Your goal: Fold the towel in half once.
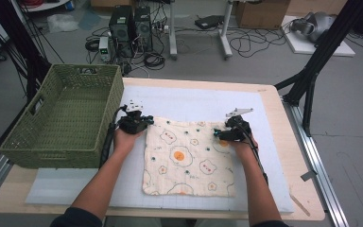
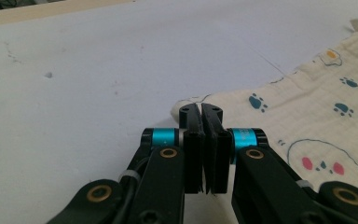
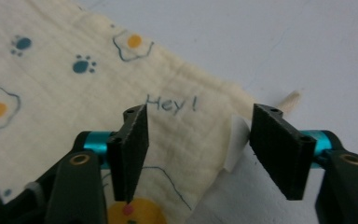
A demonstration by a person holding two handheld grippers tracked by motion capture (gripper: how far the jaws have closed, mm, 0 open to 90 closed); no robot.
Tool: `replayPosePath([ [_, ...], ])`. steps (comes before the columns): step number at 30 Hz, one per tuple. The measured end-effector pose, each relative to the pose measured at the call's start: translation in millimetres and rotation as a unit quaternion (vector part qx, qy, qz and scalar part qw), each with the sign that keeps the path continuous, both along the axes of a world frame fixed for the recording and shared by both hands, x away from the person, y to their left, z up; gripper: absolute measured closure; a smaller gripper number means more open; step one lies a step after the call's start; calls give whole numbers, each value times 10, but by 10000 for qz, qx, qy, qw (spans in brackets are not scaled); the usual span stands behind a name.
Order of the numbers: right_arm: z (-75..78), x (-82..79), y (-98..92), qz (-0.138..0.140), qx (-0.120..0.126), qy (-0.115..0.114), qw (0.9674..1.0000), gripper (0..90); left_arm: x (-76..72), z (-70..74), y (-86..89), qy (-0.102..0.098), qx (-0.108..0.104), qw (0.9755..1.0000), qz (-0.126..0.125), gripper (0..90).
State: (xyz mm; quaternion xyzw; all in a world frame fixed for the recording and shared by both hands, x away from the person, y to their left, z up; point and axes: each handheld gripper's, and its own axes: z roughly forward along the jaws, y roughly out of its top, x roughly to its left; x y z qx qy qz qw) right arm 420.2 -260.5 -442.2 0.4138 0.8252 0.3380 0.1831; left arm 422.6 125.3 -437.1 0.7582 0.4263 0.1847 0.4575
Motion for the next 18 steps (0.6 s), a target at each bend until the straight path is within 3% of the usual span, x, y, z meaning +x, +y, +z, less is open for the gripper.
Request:
replayPosePath([
  [2, -28, 21, -37, -39, 221, 102, 9997, 452, 0, -3, -5, 14, 23, 10000, 3, 869],
  [3, -25, 21, -47, -34, 233, 85, 9997, 534, 2, -9, -3, 22, 50, 10000, 0, 870],
  [4, -13, 13, -49, 10, 255, 122, 9996, 677, 4, -12, -2, 33, 54, 10000, -1, 871],
  [5, -3, 10, -45, 101, 254, 154, 9995, 772, 6, -10, 2, 18, 50, 10000, 23, 870],
  [7, 17, -5, 2, 283, 29, 73, 9996, 841, 10, 14, 19, -52, -22, 9999, 100, 872],
  [8, 32, -15, 26, 241, -138, -53, 9996, 854, 10, 27, 21, -90, -112, 9998, 146, 872],
  [10, 50, -16, 35, 239, -169, -225, 9993, 856, -2, 73, 29, -260, -137, 9993, 245, 872],
  [13, 97, -34, 24, 142, 47, -457, 9988, 857, -21, 111, 36, -358, -177, 9987, 317, 871],
  [18, 155, -113, 7, 234, 46, -485, 9985, 856, -62, 150, 35, -345, -211, 9990, 167, 868],
])
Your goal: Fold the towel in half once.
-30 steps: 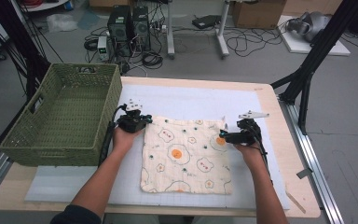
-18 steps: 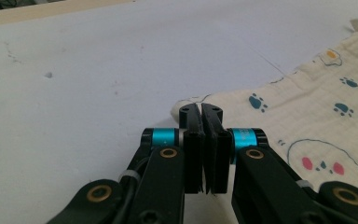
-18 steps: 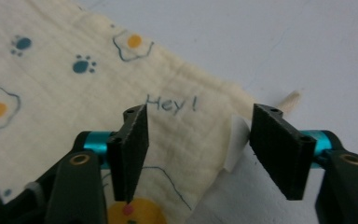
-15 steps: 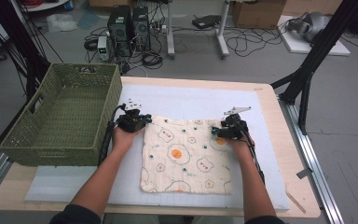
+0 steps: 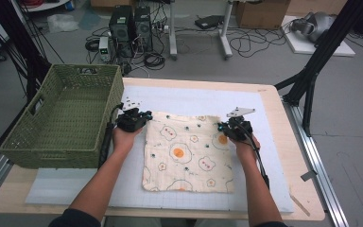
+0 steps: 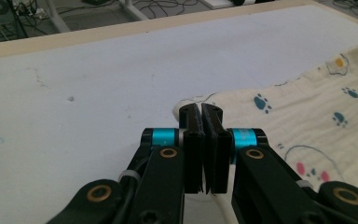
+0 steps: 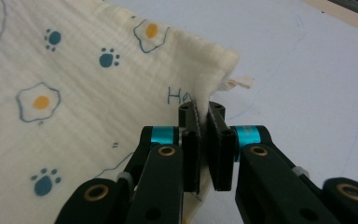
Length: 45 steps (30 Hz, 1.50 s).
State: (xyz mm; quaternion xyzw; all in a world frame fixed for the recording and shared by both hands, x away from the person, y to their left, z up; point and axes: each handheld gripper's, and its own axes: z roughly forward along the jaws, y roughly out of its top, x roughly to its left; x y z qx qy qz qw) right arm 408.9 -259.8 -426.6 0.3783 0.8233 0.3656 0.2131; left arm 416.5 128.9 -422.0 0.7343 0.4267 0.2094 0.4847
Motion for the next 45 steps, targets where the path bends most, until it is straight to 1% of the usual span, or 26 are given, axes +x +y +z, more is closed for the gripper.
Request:
replayPosePath([
  [2, 45, -40, -8, 61, 20, -38, 10000, 855, -34, 39, -13, -51, -43, 10000, -59, 868],
  [3, 77, -63, -12, 94, -5, -99, 9999, 855, -53, 61, -18, -62, -85, 9999, -107, 867],
  [7, 192, -162, -41, 211, -59, -181, 9996, 854, -155, 163, -45, -177, -52, 9993, -325, 866],
  [11, 290, -270, -69, 267, -46, -262, 9993, 852, -249, 230, -36, -298, -79, 9987, -411, 866],
  [12, 311, -299, -72, 276, -20, -250, 9993, 852, -279, 239, -26, -329, -106, 9986, -400, 866],
  [13, 330, -335, -75, 264, 7, -279, 9993, 853, -308, 248, -12, -328, -124, 9985, -416, 866],
  [14, 338, -379, -79, 271, 31, -373, 9989, 853, -342, 253, 0, -351, -140, 9984, -430, 867],
  [16, 324, -461, -83, 292, 38, -376, 9989, 853, -419, 253, 19, -384, -197, 9980, -466, 867],
  [18, 290, -553, -89, 306, 82, -373, 9988, 853, -499, 244, 27, -381, -175, 9978, -518, 867],
  [19, 284, -587, -87, 310, 94, -374, 9988, 853, -537, 244, 31, -364, -119, 9976, -574, 867],
  [20, 277, -629, -86, 332, 106, -397, 9986, 852, -584, 237, 30, -431, -130, 9973, -581, 867],
  [21, 269, -669, -85, 333, 131, -421, 9985, 853, -624, 230, 27, -433, -161, 9971, -613, 867],
  [23, 246, -739, -77, 373, 130, -433, 9983, 853, -691, 214, 19, -436, -102, 9965, -711, 867],
  [28, 167, -904, -79, 380, 134, -463, 9981, 852, -823, 181, 33, -465, -215, 9953, -822, 867],
  [30, 149, -952, -94, 382, 184, -489, 9979, 851, -873, 169, 44, -460, -241, 9950, -853, 867],
  [31, 142, -985, -99, 369, 229, -465, 9980, 851, -903, 159, 47, -451, -247, 9948, -875, 867],
  [33, 117, -1042, -100, 425, 197, -457, 9979, 851, -972, 136, 54, -467, -269, 9941, -940, 867],
  [34, 99, -1070, -100, 461, 142, -488, 9976, 851, -1007, 120, 56, -455, -317, 9939, -954, 867],
  [35, 83, -1106, -102, 473, 152, -440, 9978, 851, -1042, 104, 61, -449, -341, 9936, -983, 867],
  [36, 65, -1135, -110, 485, 155, -458, 9977, 851, -1075, 87, 63, -451, -362, 9932, -1006, 867],
  [39, 15, -1230, -146, 468, 235, -456, 9976, 848, -1175, 39, 62, -424, -346, 9926, -1082, 867],
  [40, -2, -1271, -161, 453, 267, -424, 9977, 848, -1195, 28, 60, -419, -369, 9923, -1101, 867],
  [41, -10, -1291, -168, 458, 255, -430, 9977, 848, -1226, 13, 53, -413, -393, 9920, -1127, 867],
  [44, -30, -1362, -189, 492, 243, -402, 9977, 846, -1280, -10, 44, -419, -310, 9916, -1180, 867],
  [45, -30, -1382, -195, 509, 246, -410, 9976, 842, -1297, -24, 44, -399, -343, 9913, -1209, 867],
])
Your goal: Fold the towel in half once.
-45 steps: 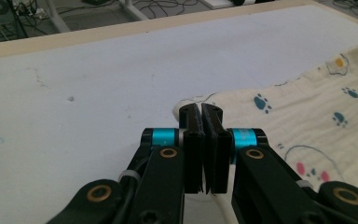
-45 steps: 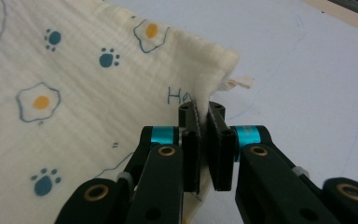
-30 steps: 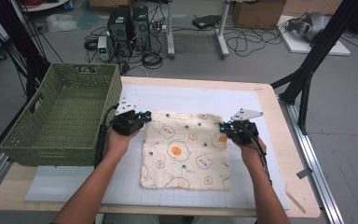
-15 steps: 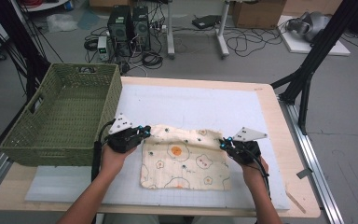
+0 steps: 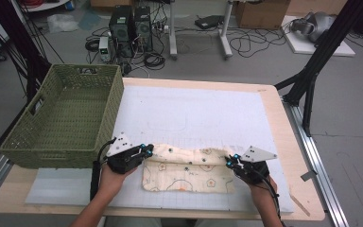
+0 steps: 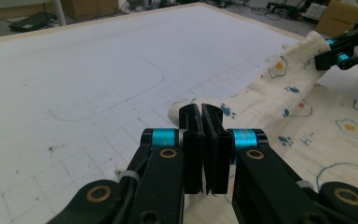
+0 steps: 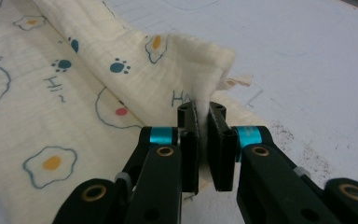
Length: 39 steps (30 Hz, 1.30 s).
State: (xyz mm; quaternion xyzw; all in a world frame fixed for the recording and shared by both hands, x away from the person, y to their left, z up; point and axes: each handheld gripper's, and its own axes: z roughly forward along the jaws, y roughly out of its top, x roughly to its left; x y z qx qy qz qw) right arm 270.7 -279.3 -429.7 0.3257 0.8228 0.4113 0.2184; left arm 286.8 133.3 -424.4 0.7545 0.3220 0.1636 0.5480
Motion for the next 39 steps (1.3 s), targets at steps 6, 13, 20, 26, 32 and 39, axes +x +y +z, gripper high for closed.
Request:
replayPosePath([
  [6, -7, -70, -5, 106, -29, -11, 9999, 842, -85, -60, 27, 81, 52, 9999, -49, 867],
  [13, -1, -171, -24, 247, -75, -37, 9997, 831, -203, -137, 67, 195, 182, 9995, -154, 861],
  [20, 6, -217, -118, 146, -286, -177, 9993, 664, -137, -95, 175, 393, -171, 9989, -185, 596],
  [26, 126, -314, -380, -338, -21, -411, 9986, 598, -111, 4, 327, 187, -520, 9985, 25, 475],
  [32, 59, -282, -387, -509, 240, -242, 9981, 594, -47, -115, 245, 488, -106, 9986, 166, 501],
  [39, -2, -242, -186, -92, 134, -59, 9999, 613, -28, -144, 196, 541, 68, 9985, 111, 536],
])
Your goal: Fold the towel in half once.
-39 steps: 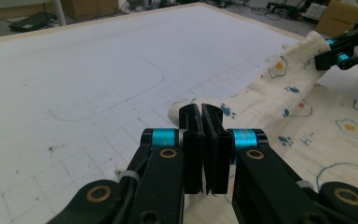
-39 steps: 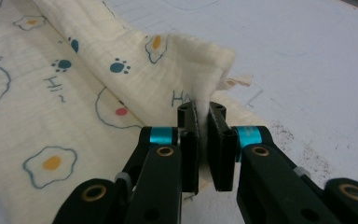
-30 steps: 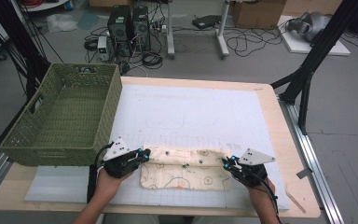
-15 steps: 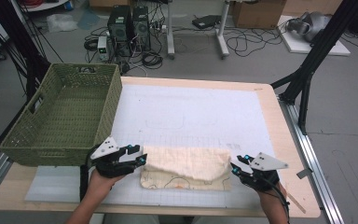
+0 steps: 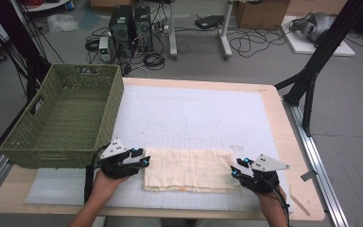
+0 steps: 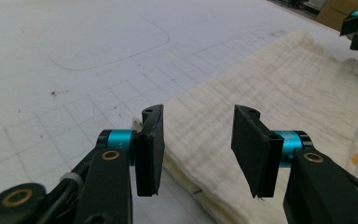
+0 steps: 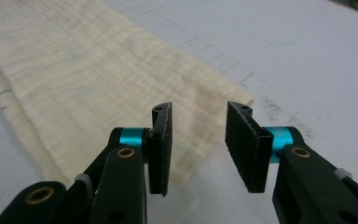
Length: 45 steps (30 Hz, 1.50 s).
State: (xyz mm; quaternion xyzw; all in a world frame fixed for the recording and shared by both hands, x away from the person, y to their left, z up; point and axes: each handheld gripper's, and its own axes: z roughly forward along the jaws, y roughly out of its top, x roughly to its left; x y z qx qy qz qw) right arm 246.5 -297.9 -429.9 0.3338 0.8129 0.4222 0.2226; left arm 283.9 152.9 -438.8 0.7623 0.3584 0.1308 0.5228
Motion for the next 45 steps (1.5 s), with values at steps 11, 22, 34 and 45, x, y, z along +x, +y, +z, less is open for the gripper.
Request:
replayPosePath([
  [11, -49, -1, 225, 801, 91, 306, 9963, 585, 3, 22, 33, -100, 7, 9998, 174, 514],
  [22, -158, 32, 490, 1198, -358, 517, 9908, 702, 4, 27, 55, -231, 35, 9995, 214, 516],
  [34, -33, -38, 467, 1492, 36, 496, 9876, 887, 1, 18, 52, -219, 56, 9996, 187, 526],
  [45, -64, -56, 451, 1636, -115, 705, 9839, 782, -6, -84, -137, 336, 434, 9981, -279, 549],
])
